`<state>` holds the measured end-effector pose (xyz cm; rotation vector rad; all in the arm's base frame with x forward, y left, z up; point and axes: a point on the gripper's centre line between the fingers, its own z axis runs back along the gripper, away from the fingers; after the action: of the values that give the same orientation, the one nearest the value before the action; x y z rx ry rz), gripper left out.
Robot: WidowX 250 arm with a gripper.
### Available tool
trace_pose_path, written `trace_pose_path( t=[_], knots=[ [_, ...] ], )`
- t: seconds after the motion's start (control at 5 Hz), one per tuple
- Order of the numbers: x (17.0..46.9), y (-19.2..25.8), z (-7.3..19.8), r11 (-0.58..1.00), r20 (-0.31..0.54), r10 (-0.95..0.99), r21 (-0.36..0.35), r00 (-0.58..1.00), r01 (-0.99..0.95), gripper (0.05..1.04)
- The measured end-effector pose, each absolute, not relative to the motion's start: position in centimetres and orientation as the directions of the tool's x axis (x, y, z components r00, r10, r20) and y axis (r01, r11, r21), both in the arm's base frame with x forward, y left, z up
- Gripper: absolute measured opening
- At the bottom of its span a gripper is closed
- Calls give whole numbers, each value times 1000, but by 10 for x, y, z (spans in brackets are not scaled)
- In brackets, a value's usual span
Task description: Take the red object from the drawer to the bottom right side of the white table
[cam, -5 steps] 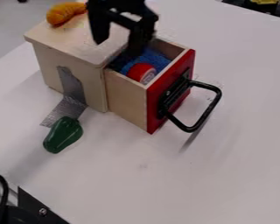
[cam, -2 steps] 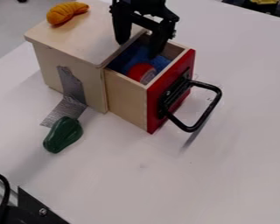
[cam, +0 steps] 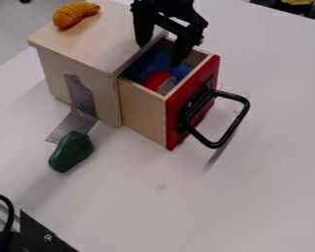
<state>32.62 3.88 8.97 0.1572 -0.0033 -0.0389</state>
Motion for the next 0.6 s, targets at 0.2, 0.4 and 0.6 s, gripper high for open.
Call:
trace_pose_path(
  t=[0.2,0.4,0.6],
  knots=[
    [323,35,90,986,14,-52,158,999,50,1001],
    [300,23,64,987,-85,-75,135,994,86,999],
    [298,1,61,979,-85,-139,139,987,150,999]
  ],
)
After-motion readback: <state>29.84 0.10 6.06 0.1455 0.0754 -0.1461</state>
